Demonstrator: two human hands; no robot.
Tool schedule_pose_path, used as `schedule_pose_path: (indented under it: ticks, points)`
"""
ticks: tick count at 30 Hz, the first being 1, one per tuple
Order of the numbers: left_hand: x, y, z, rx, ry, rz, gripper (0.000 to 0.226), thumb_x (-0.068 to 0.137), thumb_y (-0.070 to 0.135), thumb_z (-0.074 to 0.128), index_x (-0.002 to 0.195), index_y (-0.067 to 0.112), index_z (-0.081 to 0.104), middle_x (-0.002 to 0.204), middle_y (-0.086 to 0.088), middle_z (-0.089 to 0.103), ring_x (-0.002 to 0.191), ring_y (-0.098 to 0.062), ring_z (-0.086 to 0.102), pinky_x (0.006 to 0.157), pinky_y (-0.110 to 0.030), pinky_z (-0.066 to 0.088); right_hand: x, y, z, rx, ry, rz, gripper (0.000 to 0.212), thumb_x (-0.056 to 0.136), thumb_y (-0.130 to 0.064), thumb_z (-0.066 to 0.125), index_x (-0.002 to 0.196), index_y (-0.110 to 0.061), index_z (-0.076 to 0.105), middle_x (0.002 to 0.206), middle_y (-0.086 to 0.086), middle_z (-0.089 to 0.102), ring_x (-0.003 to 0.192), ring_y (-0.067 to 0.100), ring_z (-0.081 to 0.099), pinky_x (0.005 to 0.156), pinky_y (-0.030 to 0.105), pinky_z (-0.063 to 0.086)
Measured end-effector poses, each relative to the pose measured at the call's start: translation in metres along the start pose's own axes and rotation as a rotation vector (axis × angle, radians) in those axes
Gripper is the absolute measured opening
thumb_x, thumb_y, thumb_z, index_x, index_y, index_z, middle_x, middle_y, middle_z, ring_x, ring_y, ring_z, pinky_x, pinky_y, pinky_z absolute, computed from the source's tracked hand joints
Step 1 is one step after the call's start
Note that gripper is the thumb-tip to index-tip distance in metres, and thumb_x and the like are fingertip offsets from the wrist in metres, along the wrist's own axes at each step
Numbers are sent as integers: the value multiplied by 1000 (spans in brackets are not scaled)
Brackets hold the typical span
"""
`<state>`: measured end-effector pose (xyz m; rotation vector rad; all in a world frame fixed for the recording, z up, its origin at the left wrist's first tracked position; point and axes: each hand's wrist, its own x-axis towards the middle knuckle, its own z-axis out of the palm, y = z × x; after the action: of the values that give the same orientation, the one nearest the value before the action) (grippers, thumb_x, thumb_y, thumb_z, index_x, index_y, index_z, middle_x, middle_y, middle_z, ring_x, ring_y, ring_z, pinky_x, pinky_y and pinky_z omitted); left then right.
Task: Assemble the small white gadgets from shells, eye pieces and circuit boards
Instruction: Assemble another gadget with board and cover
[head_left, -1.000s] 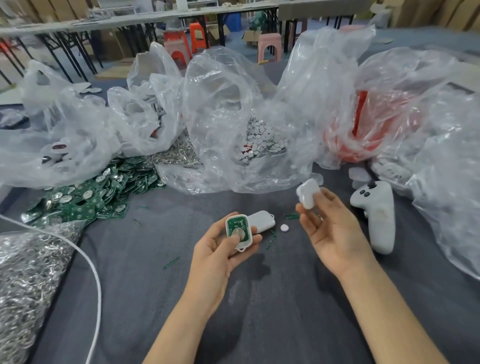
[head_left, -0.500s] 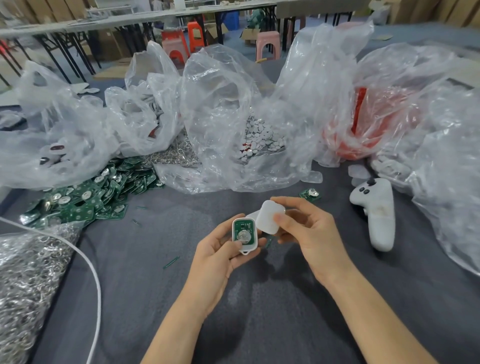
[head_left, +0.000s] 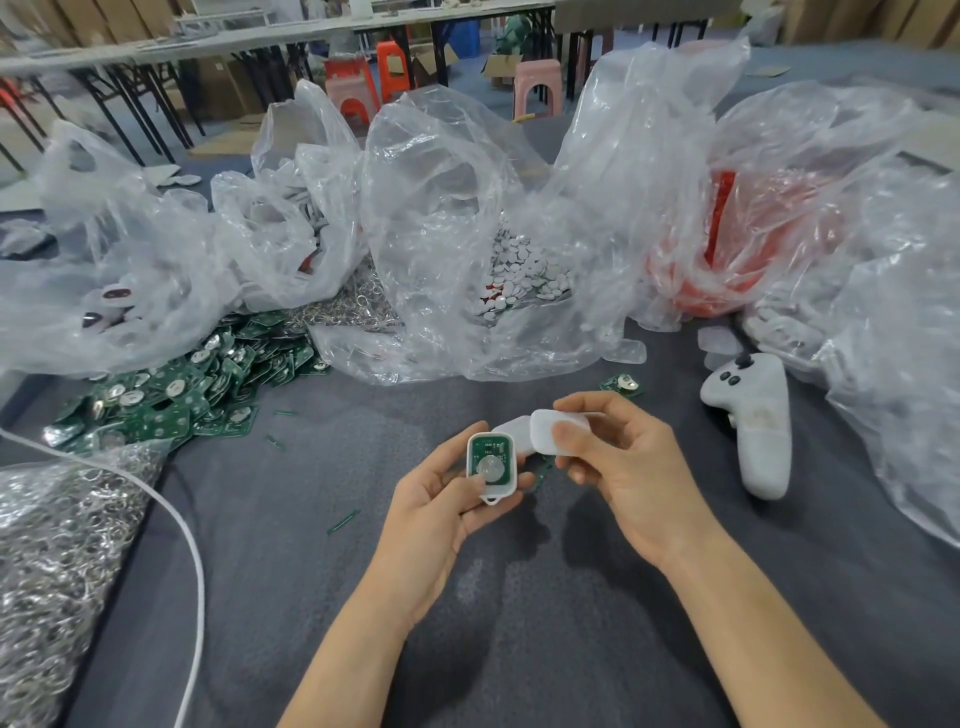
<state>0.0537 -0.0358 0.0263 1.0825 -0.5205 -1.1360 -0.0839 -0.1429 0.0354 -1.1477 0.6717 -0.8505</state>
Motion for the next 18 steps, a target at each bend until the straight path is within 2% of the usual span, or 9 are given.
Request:
schedule_pose_path:
  ticks: [3, 7, 13, 15, 18]
  points:
    - [0, 1, -1, -10, -12, -8, 40, 93, -10, 37, 126, 7, 55, 113, -19, 68, 95, -37, 69, 75, -30, 58, -1, 1, -1, -38, -84, 34, 19, 85, -1, 64, 95, -16, 71, 87, 0, 71, 70, 10, 56, 59, 19, 46]
    - [0, 2, -2, -15, -23, -27, 35, 95, -1, 38, 124, 6, 57, 113, -18, 69, 94, -35, 70, 71, -31, 58, -1, 2, 1, -19, -128, 42, 18, 83, -1, 66, 96, -13, 63, 80, 0, 71, 62, 9, 54, 54, 18, 45]
    - [0, 2, -4, 41, -91, -29, 41, 86, 19, 46, 124, 8, 58, 112, -20, 68, 97, -37, 68, 72, -33, 58, -3, -3, 2, -77, -190, -12, 24, 80, -6, 68, 98, -20, 75, 95, 4, 74, 74, 13, 55, 63, 17, 47]
    - [-1, 2, -5, 71, -119, -38, 43, 86, 21, 46, 126, 9, 58, 112, -20, 68, 99, -37, 67, 72, -33, 58, -5, -3, 5, -122, -199, -34, 25, 81, -2, 68, 101, -17, 74, 93, 6, 73, 68, 15, 54, 61, 17, 47]
    - [-1, 2, -6, 113, -142, -39, 43, 86, 23, 46, 125, 11, 59, 112, -19, 69, 99, -36, 68, 72, -32, 57, -7, -3, 10, -132, -181, -51, 20, 81, 4, 67, 97, -7, 67, 75, 0, 70, 52, 9, 52, 50, 18, 45]
